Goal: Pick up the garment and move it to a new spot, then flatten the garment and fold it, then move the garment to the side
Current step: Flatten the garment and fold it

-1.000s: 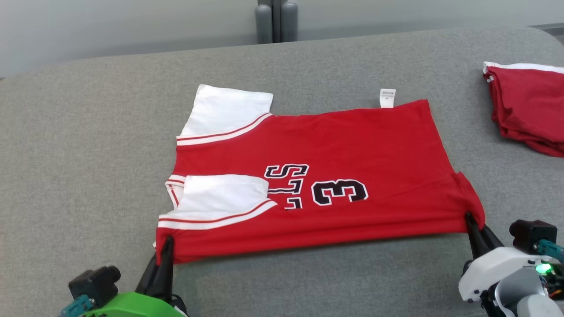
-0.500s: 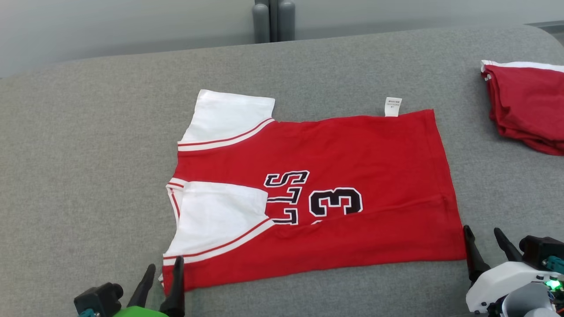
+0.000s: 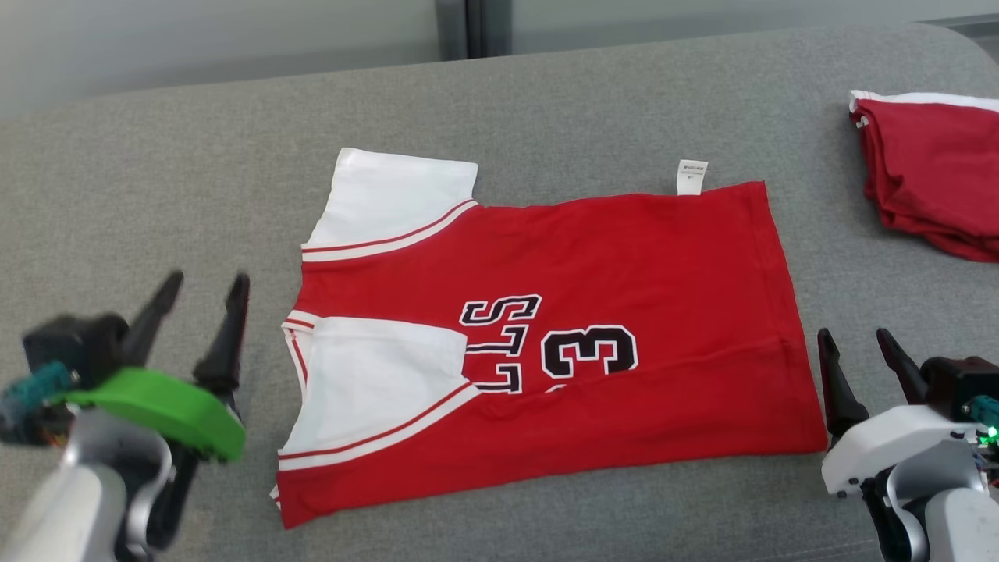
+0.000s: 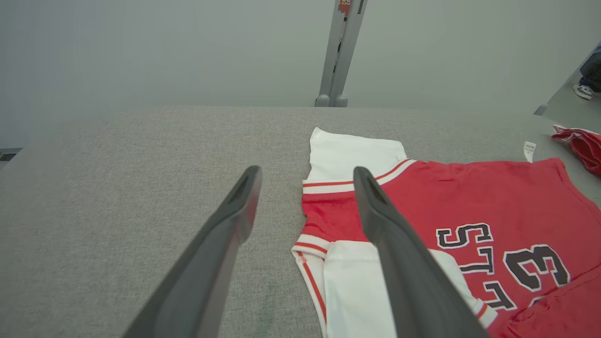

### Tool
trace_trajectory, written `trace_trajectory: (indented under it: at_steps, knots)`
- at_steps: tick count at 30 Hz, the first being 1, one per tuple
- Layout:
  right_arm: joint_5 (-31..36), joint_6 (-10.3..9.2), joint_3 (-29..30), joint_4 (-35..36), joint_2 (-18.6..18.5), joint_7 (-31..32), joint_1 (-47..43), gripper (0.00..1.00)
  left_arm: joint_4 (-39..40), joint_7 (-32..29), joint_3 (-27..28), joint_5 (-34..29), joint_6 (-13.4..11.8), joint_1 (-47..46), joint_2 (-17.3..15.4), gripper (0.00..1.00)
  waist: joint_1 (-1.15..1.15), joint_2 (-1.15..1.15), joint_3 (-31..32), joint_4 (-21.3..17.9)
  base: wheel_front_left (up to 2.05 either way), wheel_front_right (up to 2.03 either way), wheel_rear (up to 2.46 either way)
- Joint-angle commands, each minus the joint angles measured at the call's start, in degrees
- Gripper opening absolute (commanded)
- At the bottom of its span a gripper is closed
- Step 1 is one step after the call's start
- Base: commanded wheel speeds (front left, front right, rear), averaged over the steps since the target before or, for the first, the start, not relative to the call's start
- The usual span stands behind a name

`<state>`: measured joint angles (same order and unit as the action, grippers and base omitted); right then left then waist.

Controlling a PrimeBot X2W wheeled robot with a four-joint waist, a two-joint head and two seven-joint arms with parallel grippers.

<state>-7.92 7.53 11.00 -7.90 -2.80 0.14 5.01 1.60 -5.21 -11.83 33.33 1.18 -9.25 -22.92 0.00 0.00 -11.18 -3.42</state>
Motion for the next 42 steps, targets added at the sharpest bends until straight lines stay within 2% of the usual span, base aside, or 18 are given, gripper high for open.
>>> trace_trajectory:
  at_steps: [1,8,15,25,32,41,42]
  knots:
    - [0.47,-0.09,-0.15,0.79,-0.22,0.44,1.01,1.0,0.23,-1.01,-0.03,-0.59,0.84,-4.2,-1.15,1.0,0.0,0.0,-0.95,-0.48,0.0,0.0,0.0]
    - [1.08,-0.09,-2.79,3.27,-0.2,2.22,5.58,1.0,-3.22,-8.73,-2.03,-1.53,4.55,-23.53,-6.28,1.0,0.0,0.0,-6.15,-3.34,0.0,0.0,0.0]
    - [0.18,-0.09,-7.43,3.9,-0.18,2.17,11.27,1.0,-11.37,-15.24,-7.75,2.14,6.23,-35.67,-8.91,1.0,0.0,0.0,-12.72,-7.28,0.0,0.0,0.0]
    - [-1.32,-0.09,-12.11,3.5,-0.18,0.62,17.32,1.0,-20.43,-17.72,-16.32,8.23,6.26,-43.05,-12.71,1.0,0.0,0.0,-20.39,-11.94,0.0,0.0,0.0]
    - [-2.15,-0.09,-13.82,1.44,-0.16,-0.91,20.42,1.0,-26.13,-18.21,-17.04,11.64,6.26,-45.51,-13.92,1.0,0.0,0.0,-22.93,-13.49,0.0,0.0,0.0]
    - [-2.6,-0.09,-14.41,-1.1,-0.18,-2.48,22.76,1.0,-28.69,-20.07,-20.28,13.59,6.27,-46.73,-14.42,1.0,0.0,0.0,-23.99,-14.05,0.0,0.0,0.0]
    - [-2.44,-0.09,-14.46,-1.19,-0.18,-2.61,22.97,1.0,-28.89,-20.21,-20.67,13.8,6.27,-46.72,-14.44,0.49,0.0,0.0,-23.95,-14.04,0.0,0.0,0.0]
